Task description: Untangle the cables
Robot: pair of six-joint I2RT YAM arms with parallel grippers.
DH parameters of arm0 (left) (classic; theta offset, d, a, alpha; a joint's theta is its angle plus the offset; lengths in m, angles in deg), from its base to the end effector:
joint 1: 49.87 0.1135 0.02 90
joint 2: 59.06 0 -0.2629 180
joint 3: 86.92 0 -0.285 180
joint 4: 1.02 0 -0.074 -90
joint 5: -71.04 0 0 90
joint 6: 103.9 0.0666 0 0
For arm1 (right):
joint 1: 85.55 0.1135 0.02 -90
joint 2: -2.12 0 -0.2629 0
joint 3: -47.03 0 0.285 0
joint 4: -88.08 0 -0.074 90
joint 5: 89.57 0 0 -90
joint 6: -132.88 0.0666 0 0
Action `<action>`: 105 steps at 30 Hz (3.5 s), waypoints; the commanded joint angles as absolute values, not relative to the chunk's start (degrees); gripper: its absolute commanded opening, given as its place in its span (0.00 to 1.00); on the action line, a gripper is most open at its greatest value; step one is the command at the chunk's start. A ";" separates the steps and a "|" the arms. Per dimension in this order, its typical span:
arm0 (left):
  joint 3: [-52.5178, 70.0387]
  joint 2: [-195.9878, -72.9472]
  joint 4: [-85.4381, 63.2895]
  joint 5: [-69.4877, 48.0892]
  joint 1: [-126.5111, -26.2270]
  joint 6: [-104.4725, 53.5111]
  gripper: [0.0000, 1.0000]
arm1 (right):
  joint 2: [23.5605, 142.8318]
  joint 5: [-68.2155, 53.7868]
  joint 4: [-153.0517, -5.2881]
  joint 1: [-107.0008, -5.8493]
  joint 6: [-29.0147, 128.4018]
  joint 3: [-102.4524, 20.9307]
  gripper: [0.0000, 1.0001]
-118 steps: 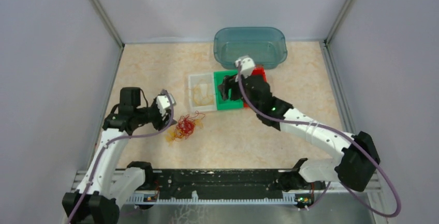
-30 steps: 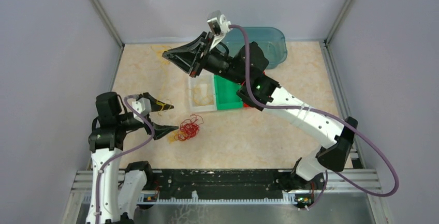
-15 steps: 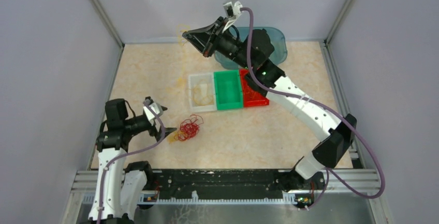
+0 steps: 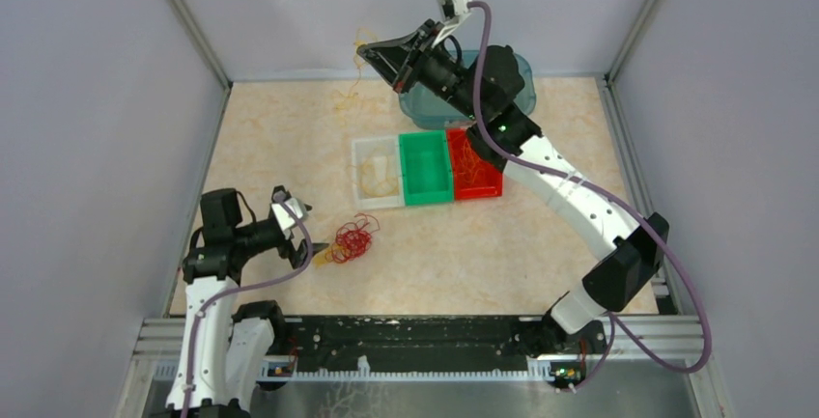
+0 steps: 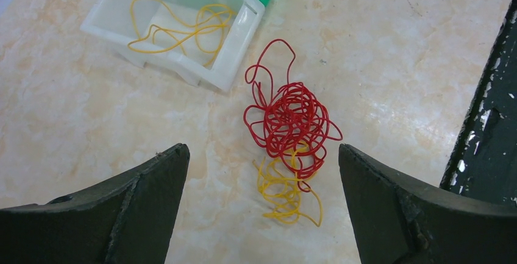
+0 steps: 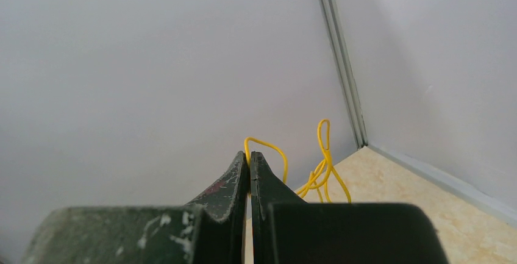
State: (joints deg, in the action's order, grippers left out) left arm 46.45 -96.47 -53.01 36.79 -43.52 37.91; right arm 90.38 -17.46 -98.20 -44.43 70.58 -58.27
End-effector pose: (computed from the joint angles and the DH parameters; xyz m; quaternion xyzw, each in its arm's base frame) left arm 0.1794 -0.0354 0.2432 0.4857 0.6747 -0.2023 0.5177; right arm 0.2959 0.2855 0.5142 -0.1924 0.5240 0.5369 0.6326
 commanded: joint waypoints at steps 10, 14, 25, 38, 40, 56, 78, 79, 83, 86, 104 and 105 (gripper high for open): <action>41.90 -97.93 -60.26 40.73 -43.83 42.60 0.98 | 96.02 -14.09 -95.01 -44.22 62.11 -58.40 0.00; 41.31 -97.48 -60.23 41.38 -43.85 42.53 0.99 | 98.80 -13.02 -93.82 -44.19 60.07 -57.16 0.00; 40.45 -97.20 -60.89 42.19 -43.81 42.86 0.99 | 103.24 -9.59 -91.67 -44.18 55.17 -54.31 0.00; 40.65 -97.42 -61.25 42.20 -43.89 44.28 0.99 | 101.06 -6.73 -92.11 -44.24 53.74 -50.45 0.00; 40.35 -97.55 -61.10 42.42 -43.87 44.15 0.99 | 101.35 -7.13 -91.44 -44.17 53.58 -50.92 0.00; 39.01 -98.72 -60.99 42.81 -43.82 44.24 0.99 | 113.61 -10.61 -89.61 -44.12 60.53 -48.66 0.00; 39.97 -98.93 -61.47 42.53 -43.86 45.77 0.99 | 113.44 -3.97 -83.15 -40.98 55.92 -53.70 0.49; 39.97 -99.24 -61.49 42.51 -43.84 45.75 0.99 | 111.72 -4.35 -82.87 -40.99 55.34 -53.50 0.52; 39.93 -100.91 -61.05 41.78 -43.85 45.18 0.97 | 104.55 -5.93 -82.95 -40.99 54.56 -50.78 0.62; 40.19 -102.00 -60.36 40.21 -43.83 45.23 0.96 | 99.84 -7.11 -83.69 -40.99 54.57 -46.78 0.65; 36.84 -113.81 -51.62 34.84 -37.67 37.95 0.91 | 98.55 -10.81 -99.13 -22.02 45.20 -23.16 0.56; 36.44 -114.49 -51.60 35.05 -36.97 38.11 0.92 | 100.21 -10.37 -98.80 -21.40 44.52 -24.07 0.56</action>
State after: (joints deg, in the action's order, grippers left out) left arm 39.41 -112.82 -54.61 34.45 -39.28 39.27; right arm 95.72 -10.69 -93.52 -23.73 49.03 -21.53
